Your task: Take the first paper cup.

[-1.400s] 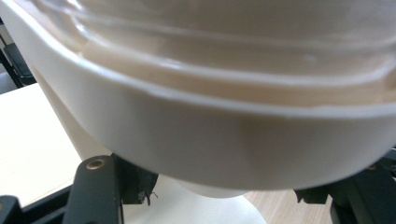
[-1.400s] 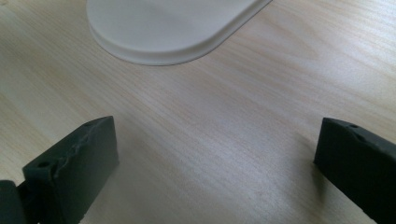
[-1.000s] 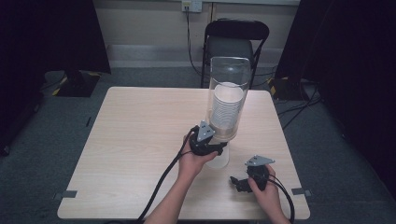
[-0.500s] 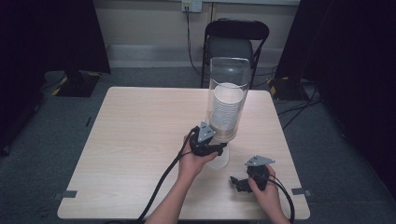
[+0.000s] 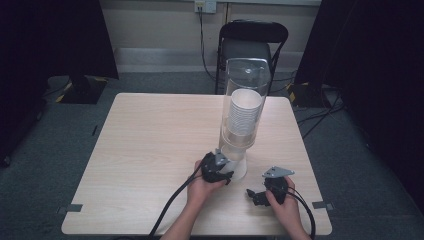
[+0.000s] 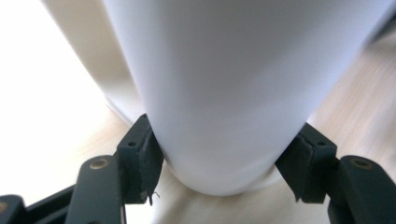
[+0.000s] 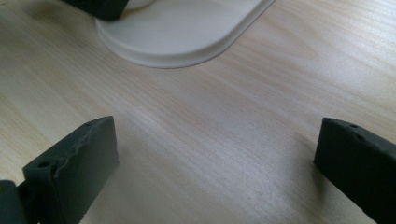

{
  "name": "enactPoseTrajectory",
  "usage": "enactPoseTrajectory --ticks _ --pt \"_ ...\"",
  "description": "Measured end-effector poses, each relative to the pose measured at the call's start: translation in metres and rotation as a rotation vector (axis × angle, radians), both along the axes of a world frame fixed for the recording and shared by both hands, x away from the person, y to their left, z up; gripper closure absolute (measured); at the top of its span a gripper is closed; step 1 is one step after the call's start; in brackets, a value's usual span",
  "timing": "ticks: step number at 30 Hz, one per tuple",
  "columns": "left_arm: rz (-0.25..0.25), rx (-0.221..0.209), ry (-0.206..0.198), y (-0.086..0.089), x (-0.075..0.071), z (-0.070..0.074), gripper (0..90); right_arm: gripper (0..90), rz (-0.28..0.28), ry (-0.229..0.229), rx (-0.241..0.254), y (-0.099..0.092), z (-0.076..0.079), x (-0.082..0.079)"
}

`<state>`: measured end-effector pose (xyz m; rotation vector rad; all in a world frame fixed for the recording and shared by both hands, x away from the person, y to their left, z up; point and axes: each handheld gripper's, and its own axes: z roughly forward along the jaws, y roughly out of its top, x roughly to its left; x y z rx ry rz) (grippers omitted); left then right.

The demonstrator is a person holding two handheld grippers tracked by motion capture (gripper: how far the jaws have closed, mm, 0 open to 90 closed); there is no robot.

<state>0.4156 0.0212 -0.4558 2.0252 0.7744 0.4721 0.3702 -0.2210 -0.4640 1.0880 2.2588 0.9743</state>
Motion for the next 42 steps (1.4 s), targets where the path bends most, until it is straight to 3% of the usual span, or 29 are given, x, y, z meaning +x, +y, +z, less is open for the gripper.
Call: enactPoseTrajectory --ticks 1,4,8,11,14,20,26,35,39,41,42 --pt "-0.025 0.010 0.007 0.001 -0.001 0.002 36.8 0.0 0.001 0.000 0.002 0.000 0.000 0.000" --pt "-0.055 -0.030 0.019 0.005 -0.003 0.008 36.5 0.0 0.004 0.001 -0.001 0.000 0.000 0.000" --pt "-0.073 0.013 0.030 0.017 -0.004 0.004 36.4 0.0 0.005 0.001 -0.001 0.000 0.000 0.001" --pt "-0.062 -0.013 0.033 0.025 -0.005 -0.002 36.3 0.0 0.008 0.002 -0.001 0.000 0.000 0.001" --pt "-0.064 0.018 0.009 0.032 -0.007 0.001 36.2 0.0 0.007 0.002 -0.001 0.000 0.000 0.001" --pt "-0.045 0.041 -0.010 0.052 -0.007 0.005 36.1 0.0 0.008 0.003 -0.001 0.000 0.000 0.000" --pt "-0.005 0.055 0.005 0.075 -0.005 0.005 36.0 0.0 0.007 0.002 0.000 0.000 0.000 0.001" --pt "0.020 0.081 0.018 0.090 -0.003 0.004 35.9 0.0 0.008 0.001 0.000 0.000 0.000 0.001" --pt "0.027 0.054 0.041 0.096 -0.003 -0.003 35.8 0.0 0.006 0.002 0.000 0.000 0.000 0.000" --pt "0.039 0.015 0.054 0.098 -0.004 -0.008 35.6 0.0 0.008 0.002 -0.001 0.000 0.000 0.001" --pt "0.037 0.023 0.054 0.100 -0.004 -0.007 35.6 0.0 0.007 0.002 -0.001 0.000 0.000 0.001"
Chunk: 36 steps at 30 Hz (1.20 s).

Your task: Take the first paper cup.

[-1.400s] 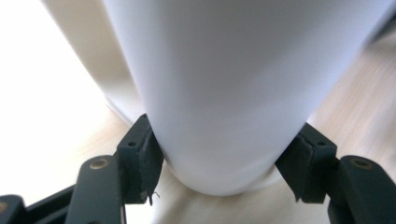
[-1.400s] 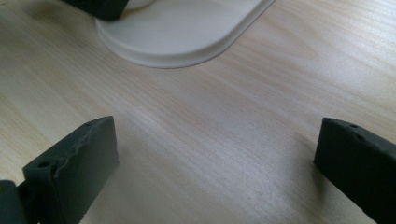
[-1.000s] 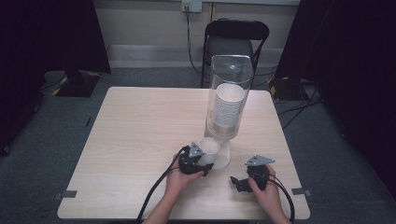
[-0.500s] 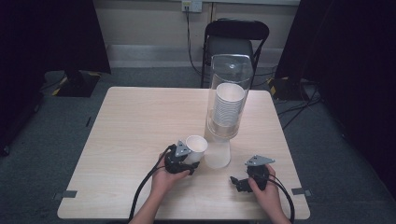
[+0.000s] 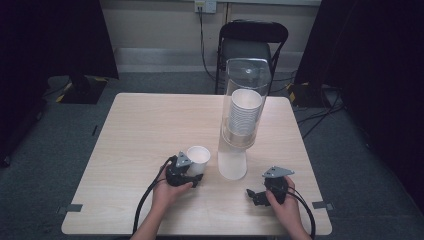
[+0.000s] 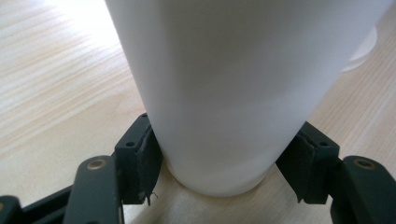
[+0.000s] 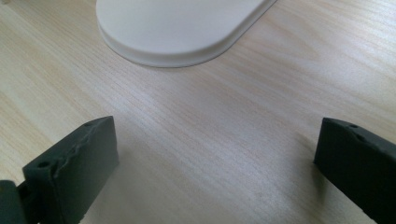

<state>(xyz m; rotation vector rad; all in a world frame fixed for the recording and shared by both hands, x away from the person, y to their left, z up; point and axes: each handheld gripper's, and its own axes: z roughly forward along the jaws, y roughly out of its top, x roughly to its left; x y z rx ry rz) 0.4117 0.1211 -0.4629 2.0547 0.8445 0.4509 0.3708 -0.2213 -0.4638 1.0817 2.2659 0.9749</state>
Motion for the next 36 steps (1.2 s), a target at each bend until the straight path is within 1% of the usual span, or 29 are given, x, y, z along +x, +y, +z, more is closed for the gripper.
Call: enactPoseTrajectory --ticks 1,4,5,6,7,8,13,14,15,16,17,18,21,24,28,31,33,36 --pt "-0.005 0.013 -0.004 0.000 0.000 0.001 35.6 0.0 0.000 0.000 0.000 0.000 0.000 0.000" --pt "-0.008 0.025 -0.007 0.001 0.000 0.001 35.3 0.0 0.000 0.000 0.000 0.000 0.000 0.000" --pt "-0.004 0.026 -0.001 0.002 0.000 0.001 35.2 0.0 0.000 0.000 0.000 0.000 0.000 0.000" --pt "-0.007 0.049 -0.006 0.004 0.001 0.002 35.2 0.0 0.000 0.000 0.000 0.000 0.000 0.000" --pt "-0.010 0.034 -0.009 0.004 0.001 0.001 35.1 0.0 0.000 0.000 0.000 0.000 0.000 0.000" --pt "-0.007 0.032 -0.005 0.005 0.001 0.001 35.0 0.0 0.000 0.000 0.000 0.000 0.000 0.000" --pt "-0.011 0.044 -0.011 0.007 0.000 0.001 34.6 0.0 -0.001 0.000 0.000 0.000 0.000 0.000" --pt "-0.001 0.035 -0.002 0.008 -0.001 0.001 34.5 0.0 -0.001 -0.001 0.000 0.000 0.000 0.000" --pt "-0.001 0.035 -0.002 0.008 -0.001 0.001 34.4 0.0 -0.001 -0.001 0.000 0.000 0.000 0.000" --pt "-0.006 0.040 -0.007 0.009 -0.001 0.001 34.4 0.0 -0.001 0.000 0.000 0.000 0.000 0.000" --pt "-0.013 0.053 -0.015 0.009 -0.001 0.001 34.3 0.0 0.000 0.000 0.001 0.000 0.000 0.000" --pt "-0.016 0.056 -0.020 0.009 -0.001 0.001 34.4 0.0 0.000 0.000 0.000 0.000 0.000 0.000" --pt "-0.012 0.043 -0.012 0.009 -0.002 0.000 34.1 0.0 -0.001 -0.001 0.000 0.000 0.000 0.000" --pt "-0.019 0.055 -0.021 0.010 -0.002 0.000 33.7 0.0 0.000 -0.001 0.001 0.000 0.000 0.000" --pt "-0.019 0.051 -0.023 0.010 -0.002 0.000 33.3 0.0 0.000 0.000 0.001 0.000 0.000 0.000" --pt "-0.019 0.057 -0.023 0.010 -0.002 -0.001 31.2 0.0 0.000 0.000 0.001 0.000 0.000 0.000" --pt "-0.014 0.060 -0.022 0.010 -0.002 -0.001 26.9 0.0 0.000 0.000 0.000 0.000 0.000 0.000" --pt "-0.016 0.061 -0.022 0.010 -0.002 -0.001 26.8 0.0 0.000 0.000 0.000 0.000 0.000 0.000"
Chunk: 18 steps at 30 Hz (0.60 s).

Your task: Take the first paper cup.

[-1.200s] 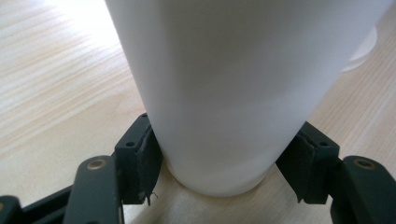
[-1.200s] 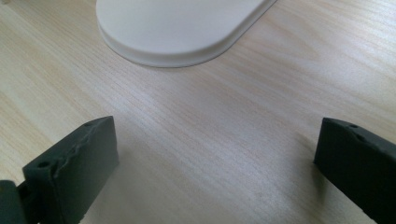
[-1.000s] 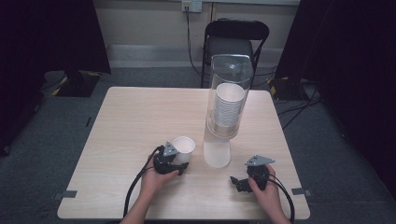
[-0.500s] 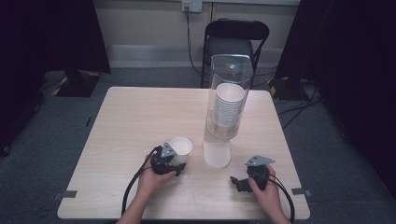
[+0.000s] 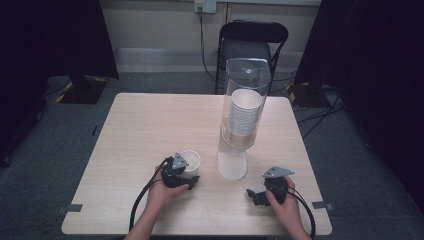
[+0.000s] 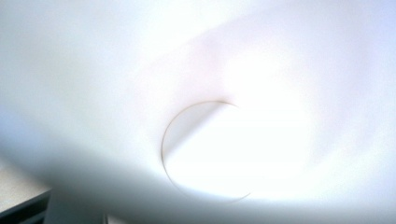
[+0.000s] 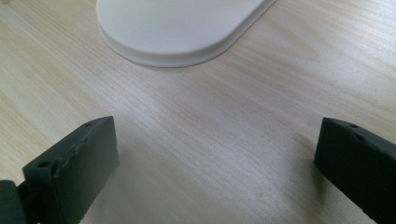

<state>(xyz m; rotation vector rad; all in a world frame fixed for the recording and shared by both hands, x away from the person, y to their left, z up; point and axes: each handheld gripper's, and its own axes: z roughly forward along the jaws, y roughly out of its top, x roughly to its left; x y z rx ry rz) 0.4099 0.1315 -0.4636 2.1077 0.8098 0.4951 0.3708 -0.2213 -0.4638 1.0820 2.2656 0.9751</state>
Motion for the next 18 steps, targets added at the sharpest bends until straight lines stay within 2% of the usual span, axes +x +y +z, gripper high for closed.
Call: enactPoseTrajectory --ticks 3,7,8,11,12,15,18 --pt "-0.002 -0.009 0.004 0.001 0.000 -0.001 25.4 0.0 0.001 0.000 0.001 0.000 0.000 0.000" --pt "-0.003 0.004 0.012 0.004 -0.002 0.000 20.8 0.0 0.000 0.000 0.001 0.000 0.000 0.000" --pt "-0.006 0.004 0.004 0.007 -0.004 -0.001 20.0 0.0 0.001 0.000 0.001 0.000 0.000 0.000" --pt "-0.002 -0.003 0.010 0.011 -0.007 -0.002 19.2 0.0 0.000 0.000 0.001 0.000 0.000 0.000" --pt "-0.002 0.006 0.006 0.014 -0.008 -0.002 18.6 0.0 0.000 0.000 0.001 0.000 0.000 0.000" --pt "0.004 -0.006 0.019 0.020 -0.011 -0.003 16.4 0.0 0.000 0.000 0.000 0.000 0.000 0.000" --pt "-0.007 0.005 0.018 0.025 -0.013 -0.003 15.3 0.0 0.001 0.000 0.001 0.000 0.000 0.000"
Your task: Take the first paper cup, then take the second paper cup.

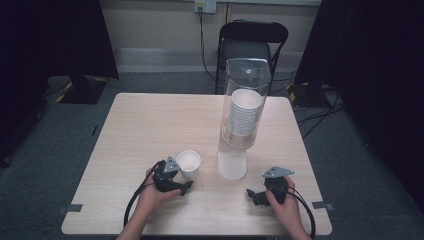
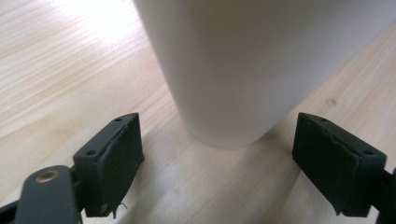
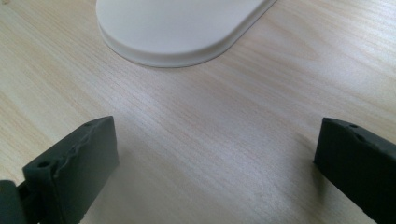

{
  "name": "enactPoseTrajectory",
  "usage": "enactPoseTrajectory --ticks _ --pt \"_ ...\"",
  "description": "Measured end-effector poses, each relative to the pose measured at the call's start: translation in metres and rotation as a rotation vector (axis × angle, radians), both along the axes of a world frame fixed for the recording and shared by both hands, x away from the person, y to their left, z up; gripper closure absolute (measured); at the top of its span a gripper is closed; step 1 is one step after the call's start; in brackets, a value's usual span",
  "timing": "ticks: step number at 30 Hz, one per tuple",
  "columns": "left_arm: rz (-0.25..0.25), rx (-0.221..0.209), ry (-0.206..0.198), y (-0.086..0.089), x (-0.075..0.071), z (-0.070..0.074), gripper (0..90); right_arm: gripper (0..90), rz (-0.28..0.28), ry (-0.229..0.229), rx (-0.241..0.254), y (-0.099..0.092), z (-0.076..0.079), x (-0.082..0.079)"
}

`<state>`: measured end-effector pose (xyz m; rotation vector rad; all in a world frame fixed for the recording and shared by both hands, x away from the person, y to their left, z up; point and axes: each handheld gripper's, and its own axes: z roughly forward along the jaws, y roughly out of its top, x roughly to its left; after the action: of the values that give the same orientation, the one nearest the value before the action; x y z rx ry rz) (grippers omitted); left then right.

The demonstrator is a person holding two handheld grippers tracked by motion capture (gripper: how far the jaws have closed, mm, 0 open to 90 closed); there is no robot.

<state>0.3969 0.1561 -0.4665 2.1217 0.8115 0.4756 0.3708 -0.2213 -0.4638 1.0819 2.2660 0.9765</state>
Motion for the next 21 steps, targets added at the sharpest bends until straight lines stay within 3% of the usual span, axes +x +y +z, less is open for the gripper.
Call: enactPoseTrajectory --ticks 21 --pt "0.020 -0.008 0.005 0.022 -0.015 -0.002 14.4 0.0 0.002 0.002 -0.001 0.000 0.000 0.000"
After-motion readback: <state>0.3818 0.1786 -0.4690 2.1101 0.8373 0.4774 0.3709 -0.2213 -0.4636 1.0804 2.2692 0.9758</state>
